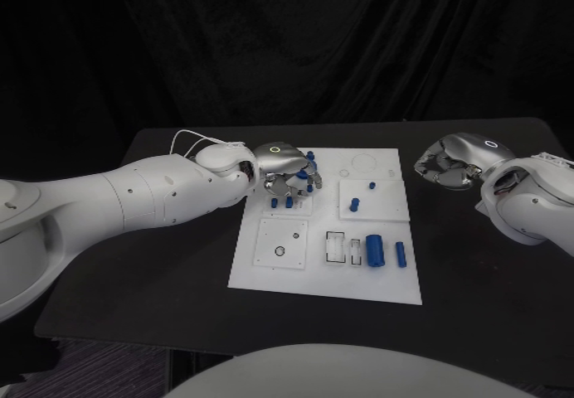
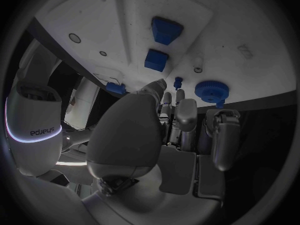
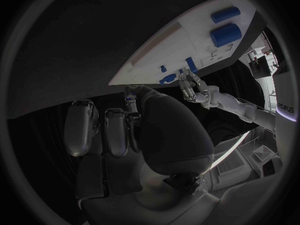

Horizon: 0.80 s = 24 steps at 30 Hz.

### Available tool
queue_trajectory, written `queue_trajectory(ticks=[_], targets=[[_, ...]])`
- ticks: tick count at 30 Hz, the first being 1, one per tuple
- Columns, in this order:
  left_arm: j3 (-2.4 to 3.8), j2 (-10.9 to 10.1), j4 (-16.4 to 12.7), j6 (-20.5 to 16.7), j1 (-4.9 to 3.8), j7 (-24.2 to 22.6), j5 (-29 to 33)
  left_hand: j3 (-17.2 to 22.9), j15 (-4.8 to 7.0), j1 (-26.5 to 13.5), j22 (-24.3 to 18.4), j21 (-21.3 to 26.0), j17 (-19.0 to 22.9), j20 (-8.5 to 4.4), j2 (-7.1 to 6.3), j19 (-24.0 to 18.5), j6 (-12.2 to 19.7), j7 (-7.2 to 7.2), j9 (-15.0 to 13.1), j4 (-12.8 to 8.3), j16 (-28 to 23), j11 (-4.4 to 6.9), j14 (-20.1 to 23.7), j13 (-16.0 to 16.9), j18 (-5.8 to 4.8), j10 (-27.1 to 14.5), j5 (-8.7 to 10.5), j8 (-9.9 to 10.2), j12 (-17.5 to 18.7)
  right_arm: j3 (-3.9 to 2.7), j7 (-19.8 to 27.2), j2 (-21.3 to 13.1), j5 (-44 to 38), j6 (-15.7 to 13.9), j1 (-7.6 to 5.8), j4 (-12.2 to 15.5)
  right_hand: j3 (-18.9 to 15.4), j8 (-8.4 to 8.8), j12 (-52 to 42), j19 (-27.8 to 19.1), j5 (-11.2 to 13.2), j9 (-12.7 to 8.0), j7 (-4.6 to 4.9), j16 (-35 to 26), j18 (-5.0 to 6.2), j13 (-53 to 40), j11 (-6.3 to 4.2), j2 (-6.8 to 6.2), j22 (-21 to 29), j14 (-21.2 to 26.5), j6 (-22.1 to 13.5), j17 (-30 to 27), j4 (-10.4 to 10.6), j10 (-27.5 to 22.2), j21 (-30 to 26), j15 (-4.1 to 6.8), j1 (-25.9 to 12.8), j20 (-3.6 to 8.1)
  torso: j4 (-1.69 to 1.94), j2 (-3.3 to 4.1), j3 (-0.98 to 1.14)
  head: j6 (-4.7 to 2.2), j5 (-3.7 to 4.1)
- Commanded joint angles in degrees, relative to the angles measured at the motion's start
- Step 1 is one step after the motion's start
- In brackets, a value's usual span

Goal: Assemble the parts on the task board

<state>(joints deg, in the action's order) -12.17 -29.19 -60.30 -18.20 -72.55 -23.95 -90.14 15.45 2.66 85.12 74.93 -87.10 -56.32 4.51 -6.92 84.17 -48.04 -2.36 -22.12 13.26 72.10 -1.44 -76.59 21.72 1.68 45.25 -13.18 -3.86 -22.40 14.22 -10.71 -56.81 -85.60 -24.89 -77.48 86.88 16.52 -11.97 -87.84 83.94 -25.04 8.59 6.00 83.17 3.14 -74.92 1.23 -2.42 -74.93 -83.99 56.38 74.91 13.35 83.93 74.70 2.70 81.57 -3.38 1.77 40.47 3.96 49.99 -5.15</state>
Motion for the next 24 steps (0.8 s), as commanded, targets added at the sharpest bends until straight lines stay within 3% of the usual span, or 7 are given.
queue_trajectory(ticks=[1,5,24], targets=[[0.05,0.3,0.1,0.8,0.2,1.1,0.0,0.1,-0.03,0.3,13.9,0.3,0.1,-0.31,0.27,3.5,-0.1,0.21,0.1,-0.4,-0.2,0.09,-0.1,-0.1,-0.79,0.4,-0.46,-0.2,-0.4,-0.04,0.2,0.0,0.2,-0.4,0.11,0.2,0.2,-0.17,0.3,0.3,0.3,0.1,0.03,-0.2,0.34,-11.8,0.14,-0.02,-10.2,-4.4,0.3,8.8,0.2,3.3,-0.1,-0.04,-0.6,-0.15,0.04,-0.02,-0.02,0.01,0.09],[0.06,0.4,0.3,0.7,0.28,1.8,0.0,0.4,-0.04,0.7,13.9,0.2,0.2,-0.29,0.41,3.5,-0.4,0.32,0.2,-0.7,-0.2,0.07,-0.1,-0.2,-0.8,0.5,-0.96,-0.3,-0.2,-0.04,0.1,0.0,0.2,-0.3,0.11,0.2,0.2,-0.17,0.3,0.3,0.3,0.1,0.03,-0.2,0.34,-11.8,0.14,-0.02,-10.2,-4.4,0.3,8.8,0.2,3.3,-0.1,-0.04,-0.6,-0.15,-0.04,-0.02,0.08,0.01,0.1],[0.06,1.0,0.9,-1.2,0.39,3.5,0.0,1.4,-0.17,1.1,13.8,0.7,1.2,-0.25,0.97,3.2,-1.8,1.14,0.5,-1.6,-0.7,-0.11,0.5,-0.3,-0.68,0.2,-1.9,-0.8,0.0,-0.04,-0.4,0.1,0.2,0.6,0.11,0.1,0.2,-0.15,0.4,0.3,0.2,0.1,0.01,-0.2,0.35,-11.7,0.12,-0.03,-10.2,-4.4,0.2,8.8,0.2,3.2,-0.1,-0.03,-0.7,-0.14,0.07,-0.03,0.06,0.01,0.26]])
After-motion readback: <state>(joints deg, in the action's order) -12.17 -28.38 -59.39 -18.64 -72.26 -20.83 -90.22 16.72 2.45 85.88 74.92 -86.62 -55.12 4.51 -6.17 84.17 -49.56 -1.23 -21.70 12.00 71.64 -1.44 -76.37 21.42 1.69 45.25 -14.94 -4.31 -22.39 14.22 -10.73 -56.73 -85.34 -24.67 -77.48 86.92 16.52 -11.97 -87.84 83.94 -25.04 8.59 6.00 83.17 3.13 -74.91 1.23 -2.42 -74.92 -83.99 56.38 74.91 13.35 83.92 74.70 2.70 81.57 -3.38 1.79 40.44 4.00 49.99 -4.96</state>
